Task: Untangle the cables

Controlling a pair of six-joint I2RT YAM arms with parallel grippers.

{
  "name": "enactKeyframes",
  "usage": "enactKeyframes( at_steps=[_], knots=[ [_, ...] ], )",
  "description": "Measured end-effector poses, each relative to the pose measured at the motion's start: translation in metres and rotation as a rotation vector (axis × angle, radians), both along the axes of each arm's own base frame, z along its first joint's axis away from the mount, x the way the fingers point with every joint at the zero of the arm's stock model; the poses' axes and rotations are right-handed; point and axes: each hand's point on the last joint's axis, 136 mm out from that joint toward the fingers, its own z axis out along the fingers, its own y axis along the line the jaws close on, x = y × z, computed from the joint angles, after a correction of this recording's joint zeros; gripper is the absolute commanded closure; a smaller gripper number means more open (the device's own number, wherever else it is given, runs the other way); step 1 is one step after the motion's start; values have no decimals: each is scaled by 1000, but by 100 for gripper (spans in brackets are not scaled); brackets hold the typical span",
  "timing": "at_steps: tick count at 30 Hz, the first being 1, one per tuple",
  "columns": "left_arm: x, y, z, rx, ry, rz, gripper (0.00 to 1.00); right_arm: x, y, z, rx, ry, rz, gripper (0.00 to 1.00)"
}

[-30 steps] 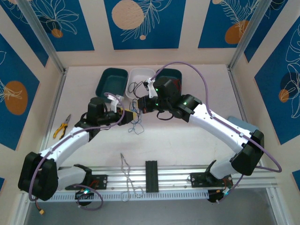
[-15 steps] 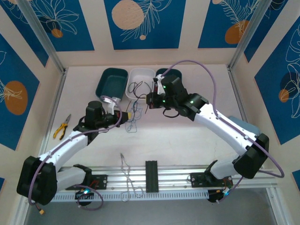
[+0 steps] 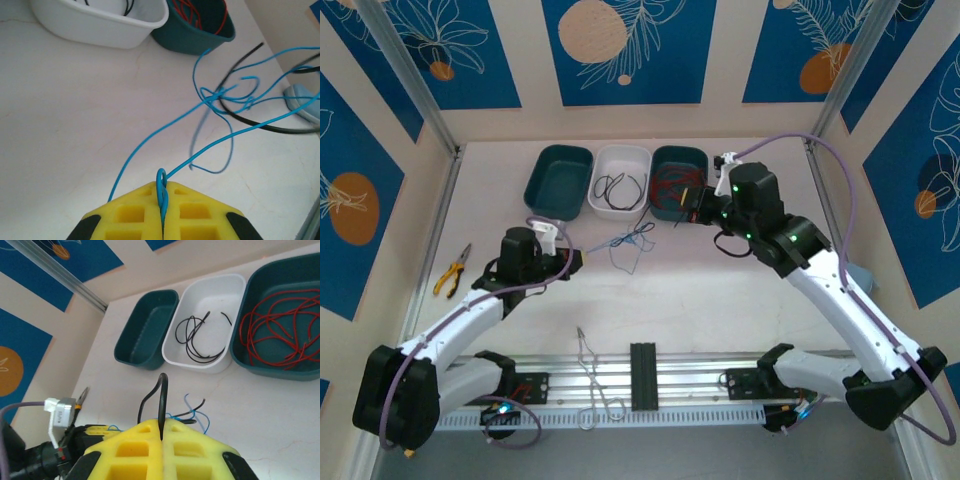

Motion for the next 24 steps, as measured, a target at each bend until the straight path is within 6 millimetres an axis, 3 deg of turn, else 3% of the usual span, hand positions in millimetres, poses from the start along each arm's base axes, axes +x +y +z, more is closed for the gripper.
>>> enactKeyframes(
  at_steps=[8, 15, 24],
  knots=[
    [7, 15, -31, 77, 81, 79, 100, -10, -8, 23, 15, -35, 24, 100],
    [6, 39, -66, 121, 182, 182, 100, -24, -36, 73, 15, -157, -24, 100],
    [9, 51, -70, 128, 200, 241, 100, -41, -68, 112, -14, -257, -95, 100]
  ],
)
